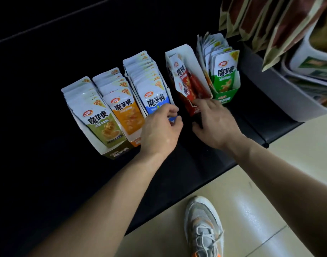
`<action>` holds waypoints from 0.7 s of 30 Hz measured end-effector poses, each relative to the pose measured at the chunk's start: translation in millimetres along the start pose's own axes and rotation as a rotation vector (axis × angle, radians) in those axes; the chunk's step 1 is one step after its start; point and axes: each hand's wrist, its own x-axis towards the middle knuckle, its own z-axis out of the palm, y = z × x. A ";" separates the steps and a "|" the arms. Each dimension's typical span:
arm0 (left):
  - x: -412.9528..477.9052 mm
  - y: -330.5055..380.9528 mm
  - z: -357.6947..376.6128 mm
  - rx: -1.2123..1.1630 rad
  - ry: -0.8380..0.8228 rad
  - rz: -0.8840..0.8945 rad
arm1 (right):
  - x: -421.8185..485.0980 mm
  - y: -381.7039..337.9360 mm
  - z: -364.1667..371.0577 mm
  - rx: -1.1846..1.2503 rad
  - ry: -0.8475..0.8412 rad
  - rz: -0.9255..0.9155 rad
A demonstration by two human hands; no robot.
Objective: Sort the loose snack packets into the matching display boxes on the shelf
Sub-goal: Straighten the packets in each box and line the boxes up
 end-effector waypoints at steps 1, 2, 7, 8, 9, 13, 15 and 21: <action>2.5 1.0 2.6 -0.016 0.010 -0.024 | -3.8 1.6 -0.1 0.005 -0.019 -0.028; 4.1 1.7 3.9 -0.025 0.019 -0.044 | -9.5 1.0 -1.8 0.026 -0.031 -0.050; -4.1 2.0 6.4 -0.006 -0.047 -0.052 | -52.5 -5.0 -11.0 0.236 -0.066 -0.114; -8.7 3.1 8.0 -0.009 -0.073 -0.047 | -60.2 -4.6 -13.0 0.250 0.001 -0.117; -12.9 4.0 9.9 -0.010 -0.085 -0.040 | -65.4 -3.5 -15.1 0.255 0.102 -0.115; -18.0 7.5 16.1 0.042 -0.010 -0.036 | -57.6 7.8 -18.5 0.207 0.277 0.077; -15.5 10.7 16.1 0.011 0.031 -0.060 | -46.8 13.1 -15.8 0.212 0.131 0.266; 5.6 18.7 11.1 0.032 0.055 -0.031 | -40.4 14.6 -3.7 0.397 0.123 0.395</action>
